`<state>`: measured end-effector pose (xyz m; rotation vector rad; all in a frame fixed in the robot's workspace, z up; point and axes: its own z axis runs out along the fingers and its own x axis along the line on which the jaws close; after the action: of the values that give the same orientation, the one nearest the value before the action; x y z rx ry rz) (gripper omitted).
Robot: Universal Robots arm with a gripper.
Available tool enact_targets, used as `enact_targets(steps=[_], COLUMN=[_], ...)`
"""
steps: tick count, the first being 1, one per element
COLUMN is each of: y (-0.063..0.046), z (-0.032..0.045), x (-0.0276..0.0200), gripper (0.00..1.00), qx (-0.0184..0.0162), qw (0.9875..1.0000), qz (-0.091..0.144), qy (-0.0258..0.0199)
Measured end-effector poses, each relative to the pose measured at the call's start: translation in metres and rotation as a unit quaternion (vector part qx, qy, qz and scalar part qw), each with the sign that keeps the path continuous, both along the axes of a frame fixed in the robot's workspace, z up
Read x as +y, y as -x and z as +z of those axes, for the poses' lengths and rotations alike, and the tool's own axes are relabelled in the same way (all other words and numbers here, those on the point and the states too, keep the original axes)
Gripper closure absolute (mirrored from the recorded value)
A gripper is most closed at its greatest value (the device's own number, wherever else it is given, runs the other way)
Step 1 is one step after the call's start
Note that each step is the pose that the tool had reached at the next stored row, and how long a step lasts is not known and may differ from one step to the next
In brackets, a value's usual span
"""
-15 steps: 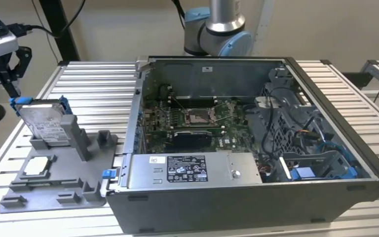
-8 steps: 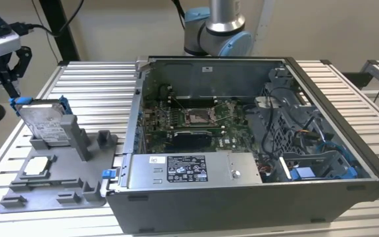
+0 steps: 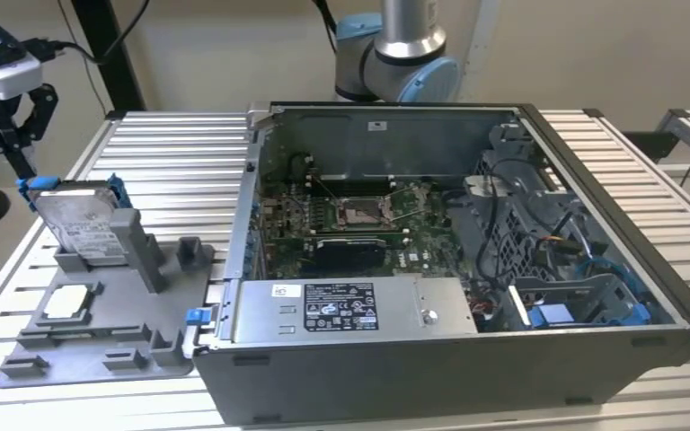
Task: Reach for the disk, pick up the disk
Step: 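Pick up the disk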
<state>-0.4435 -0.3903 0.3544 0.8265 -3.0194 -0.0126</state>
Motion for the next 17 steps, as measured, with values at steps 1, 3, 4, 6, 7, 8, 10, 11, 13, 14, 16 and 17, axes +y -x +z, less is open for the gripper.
enact_targets(steps=[1,3,4,6,7,8,10,11,13,14,16,17], y=[0.0001,0.0002,0.0003,0.0004,0.0004,0.0005,0.0006,0.0006,0.0007,0.0007,0.0008,0.0008], z=[0.0000,0.0000,0.0001,0.0000,0.0000,0.0000,0.0001,0.0000,0.0000,0.0000,0.0000,0.0000], x=[0.0000,0.0001,0.0001,0.0001,0.0001,0.0001,0.0002,0.0002,0.0002,0.0003,0.0004,0.0004], gripper=[1.00,1.00,1.00,1.00,1.00,1.00,1.00,1.00,1.00,1.00,1.00,1.00], qx=[0.0000,0.0000,0.0001,0.0000,0.0000,0.0000,0.0000,0.0000,0.0001,0.0000,0.0001,0.0001], qw=[1.0000,0.9999,0.9999,0.9997,0.9996,0.9995,0.9991,0.9989,0.9984,0.9981,0.9973,0.9968], qz=[0.004,0.012,0.016,0.024,0.029,0.033,0.042,0.046,0.056,0.061,0.072,0.079], qy=[0.0005,0.0014,0.0020,0.0029,0.0034,0.0039,0.0050,0.0057,0.0075,0.0085,0.0104,0.0112])
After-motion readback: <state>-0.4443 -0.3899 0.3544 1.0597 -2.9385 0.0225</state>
